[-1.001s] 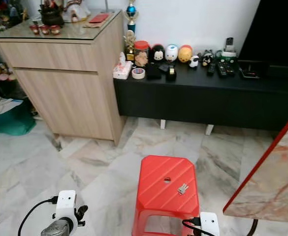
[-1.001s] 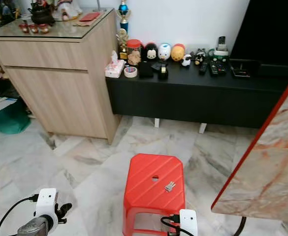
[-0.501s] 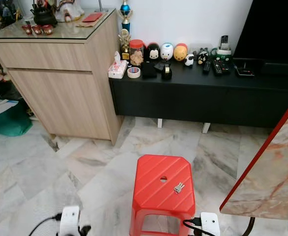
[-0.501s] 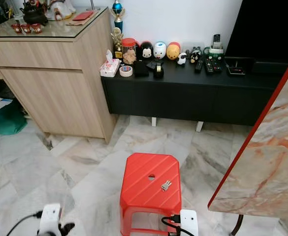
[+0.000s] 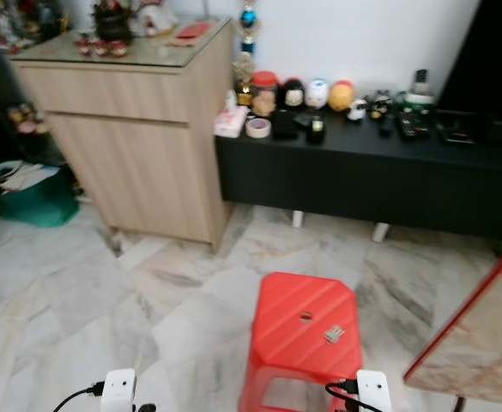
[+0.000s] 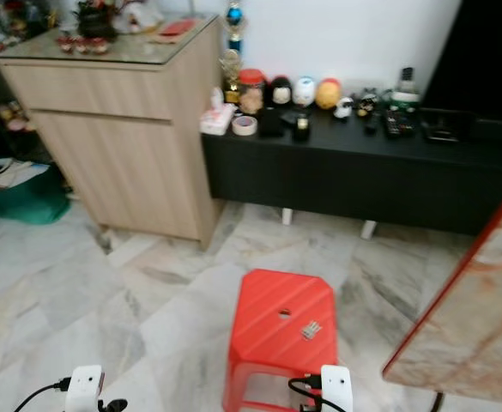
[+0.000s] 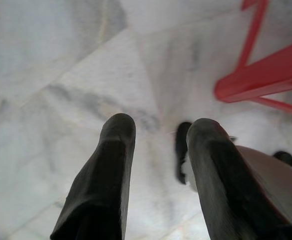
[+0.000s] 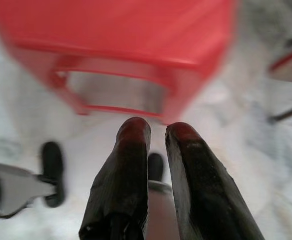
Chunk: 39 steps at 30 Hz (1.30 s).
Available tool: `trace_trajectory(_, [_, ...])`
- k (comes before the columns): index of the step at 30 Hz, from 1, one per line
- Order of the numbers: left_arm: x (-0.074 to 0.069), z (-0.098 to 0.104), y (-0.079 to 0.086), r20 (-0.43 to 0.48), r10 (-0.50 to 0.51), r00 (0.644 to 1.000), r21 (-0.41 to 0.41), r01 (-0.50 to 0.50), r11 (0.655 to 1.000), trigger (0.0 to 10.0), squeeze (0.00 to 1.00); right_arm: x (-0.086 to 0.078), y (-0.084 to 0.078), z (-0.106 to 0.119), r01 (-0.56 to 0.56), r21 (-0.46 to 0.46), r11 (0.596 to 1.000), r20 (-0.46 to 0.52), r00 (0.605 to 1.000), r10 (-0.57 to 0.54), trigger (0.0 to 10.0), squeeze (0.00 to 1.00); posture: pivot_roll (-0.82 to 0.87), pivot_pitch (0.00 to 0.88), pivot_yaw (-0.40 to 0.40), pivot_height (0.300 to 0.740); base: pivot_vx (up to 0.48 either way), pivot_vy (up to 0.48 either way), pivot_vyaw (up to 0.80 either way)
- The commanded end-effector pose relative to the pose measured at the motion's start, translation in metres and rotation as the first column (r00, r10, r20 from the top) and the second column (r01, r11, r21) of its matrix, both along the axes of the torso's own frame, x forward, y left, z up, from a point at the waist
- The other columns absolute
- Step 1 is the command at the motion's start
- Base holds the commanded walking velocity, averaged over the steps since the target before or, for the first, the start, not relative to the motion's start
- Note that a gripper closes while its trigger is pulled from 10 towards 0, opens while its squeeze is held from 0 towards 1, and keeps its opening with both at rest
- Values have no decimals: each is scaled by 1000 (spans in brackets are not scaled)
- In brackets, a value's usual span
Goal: Hang keys on a hook
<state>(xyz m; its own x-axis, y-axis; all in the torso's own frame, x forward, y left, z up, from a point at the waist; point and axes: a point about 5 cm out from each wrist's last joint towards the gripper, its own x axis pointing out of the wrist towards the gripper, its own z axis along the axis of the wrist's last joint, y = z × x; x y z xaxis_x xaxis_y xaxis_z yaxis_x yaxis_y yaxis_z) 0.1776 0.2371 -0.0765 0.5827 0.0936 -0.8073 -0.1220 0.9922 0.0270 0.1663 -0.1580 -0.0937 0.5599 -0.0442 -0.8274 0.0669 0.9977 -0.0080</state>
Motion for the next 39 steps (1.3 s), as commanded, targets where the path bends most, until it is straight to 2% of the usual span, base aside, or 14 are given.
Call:
trace_trajectory(1, [5,1,-6,-3,-11,1000,0,11,1000,10000,0,-4,0,-2,6,2,1000,-14,1000,-6,10000,0,20,0,24,740,0,480,0])
trace_trajectory(5, [10,0,-17,3,-30,1000,-2,30,1000,10000,0,-4,0,-2,6,2,1000,-15,1000,-6,10000,0,20,0,25,740,0,0,0])
trace_trajectory(9, [12,0,-21,4,-46,999,-9,46,999,10000,0,-4,0,-2,6,2,1000,-15,1000,-6,10000,0,21,0,26,740,0,0,0])
trace_trajectory(16, [15,2,-20,5,-77,997,12,77,997,10000,0,-4,0,-2,6,2,1000,-14,1000,-6,10000,0,22,0,24,740,0,-295,0])
trace_trajectory(22, [14,2,-19,4,-62,998,8,62,998,10000,0,-4,-1,-2,6,-1,1000,-14,1000,-6,10000,0,20,0,21,740,0,-315,0])
trace_trajectory(28, [22,10,-8,94,-26,995,11,25,1000,10000,0,-3,-2,-1,10,-2,1000,0,1000,-10,10000,0,20,0,16,740,0,0,0])
trace_trajectory(30, [32,21,3,182,34,983,-17,-31,999,10000,0,-1,-2,0,25,6,1000,27,999,-26,10000,0,10,0,18,740,0,0,0])
trace_trajectory(33, [41,30,10,249,43,967,-29,-37,999,10000,0,0,-3,1,29,3,1000,46,998,-29,10000,0,9,0,17,740,0,0,0])
trace_trajectory(37, [62,47,8,371,-18,928,0,19,1000,10000,0,3,-5,4,35,-8,999,104,994,-34,10000,0,22,0,14,740,0,0,0])
trace_trajectory(39, [74,58,3,452,-65,890,22,62,998,10000,0,7,-4,8,35,6,999,167,985,-36,10000,0,14,1,15,740,0,0,0])
